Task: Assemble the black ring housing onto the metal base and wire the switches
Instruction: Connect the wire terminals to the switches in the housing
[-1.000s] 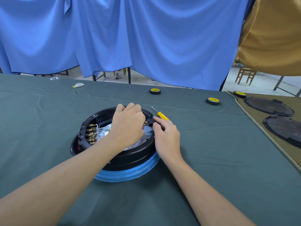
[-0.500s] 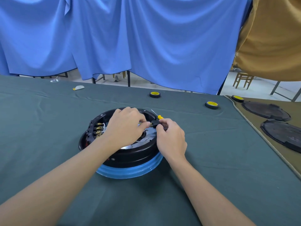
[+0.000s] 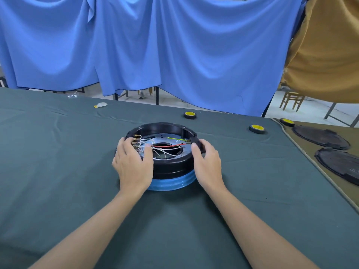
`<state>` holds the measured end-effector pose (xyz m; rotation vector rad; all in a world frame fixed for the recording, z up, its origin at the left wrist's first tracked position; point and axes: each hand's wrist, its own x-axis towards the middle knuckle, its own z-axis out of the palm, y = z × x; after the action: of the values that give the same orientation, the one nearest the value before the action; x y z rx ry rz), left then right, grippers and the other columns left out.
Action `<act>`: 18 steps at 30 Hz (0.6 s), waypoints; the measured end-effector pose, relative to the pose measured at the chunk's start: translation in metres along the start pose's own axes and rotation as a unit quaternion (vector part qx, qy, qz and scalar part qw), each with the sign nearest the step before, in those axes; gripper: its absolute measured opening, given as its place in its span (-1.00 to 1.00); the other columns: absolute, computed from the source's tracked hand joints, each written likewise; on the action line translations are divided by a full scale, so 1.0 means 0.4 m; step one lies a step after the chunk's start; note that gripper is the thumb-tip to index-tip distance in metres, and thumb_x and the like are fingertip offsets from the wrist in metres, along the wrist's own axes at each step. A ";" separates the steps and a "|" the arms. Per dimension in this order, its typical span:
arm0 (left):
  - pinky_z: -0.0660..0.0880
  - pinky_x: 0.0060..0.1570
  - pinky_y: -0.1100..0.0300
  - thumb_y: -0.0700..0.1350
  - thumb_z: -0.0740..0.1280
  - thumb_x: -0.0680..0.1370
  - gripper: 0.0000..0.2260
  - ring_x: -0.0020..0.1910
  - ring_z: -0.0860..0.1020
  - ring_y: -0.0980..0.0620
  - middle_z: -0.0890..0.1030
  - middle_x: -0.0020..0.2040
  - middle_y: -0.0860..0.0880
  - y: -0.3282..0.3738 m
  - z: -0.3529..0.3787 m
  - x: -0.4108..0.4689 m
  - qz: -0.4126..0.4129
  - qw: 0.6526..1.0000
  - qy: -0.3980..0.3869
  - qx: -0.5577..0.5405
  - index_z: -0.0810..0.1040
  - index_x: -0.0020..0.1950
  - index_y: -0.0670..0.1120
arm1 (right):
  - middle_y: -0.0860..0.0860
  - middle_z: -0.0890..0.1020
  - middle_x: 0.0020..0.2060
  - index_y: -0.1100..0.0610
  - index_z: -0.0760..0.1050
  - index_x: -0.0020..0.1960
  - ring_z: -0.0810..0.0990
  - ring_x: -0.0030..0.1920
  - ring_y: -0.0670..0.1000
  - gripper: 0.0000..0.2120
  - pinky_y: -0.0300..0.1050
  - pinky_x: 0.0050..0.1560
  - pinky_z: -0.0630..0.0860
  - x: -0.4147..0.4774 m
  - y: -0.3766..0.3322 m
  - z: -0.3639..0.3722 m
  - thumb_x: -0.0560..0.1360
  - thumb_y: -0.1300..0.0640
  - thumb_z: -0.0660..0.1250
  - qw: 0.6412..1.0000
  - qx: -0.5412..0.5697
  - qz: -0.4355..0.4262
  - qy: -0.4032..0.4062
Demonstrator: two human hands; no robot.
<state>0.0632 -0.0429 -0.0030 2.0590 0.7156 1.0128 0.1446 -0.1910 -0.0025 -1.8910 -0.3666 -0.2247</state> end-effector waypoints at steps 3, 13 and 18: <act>0.15 0.46 -0.05 -0.09 0.23 0.63 -0.61 0.45 0.30 -0.11 0.37 0.44 -0.13 -0.017 -0.001 0.039 -0.014 0.998 -0.012 -0.060 0.34 0.42 -0.21 | -0.10 0.37 0.43 -0.05 0.24 0.49 0.25 0.47 -0.05 -0.25 0.02 0.45 0.25 -0.023 0.021 -0.021 0.40 -0.37 0.24 0.991 0.015 -0.025 -0.134; 0.28 0.32 -0.01 0.06 0.16 0.61 -0.54 0.36 0.47 -0.18 0.50 0.38 -0.18 0.006 0.031 -0.004 0.329 0.937 0.011 0.115 0.53 0.31 -0.25 | -0.09 0.47 0.36 0.06 0.33 0.46 0.35 0.39 -0.11 -0.48 -0.24 0.39 0.23 0.012 0.018 0.024 0.52 0.14 0.33 0.993 -0.043 -0.086 -0.074; 0.29 0.20 0.05 0.01 0.29 0.54 -0.61 0.25 0.55 -0.08 0.58 0.31 -0.05 -0.002 0.068 -0.007 0.403 0.892 -0.003 0.205 0.58 0.30 -0.13 | -0.05 0.60 0.15 0.07 0.52 0.25 0.44 0.27 0.01 -0.67 -0.08 0.14 0.40 0.098 0.050 -0.032 0.51 0.23 0.21 0.984 -0.165 0.000 0.075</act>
<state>0.0843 -0.0542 -0.0167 2.8255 0.0171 1.3720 0.1885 -0.2037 -0.0029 -2.1822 -0.2382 -0.4477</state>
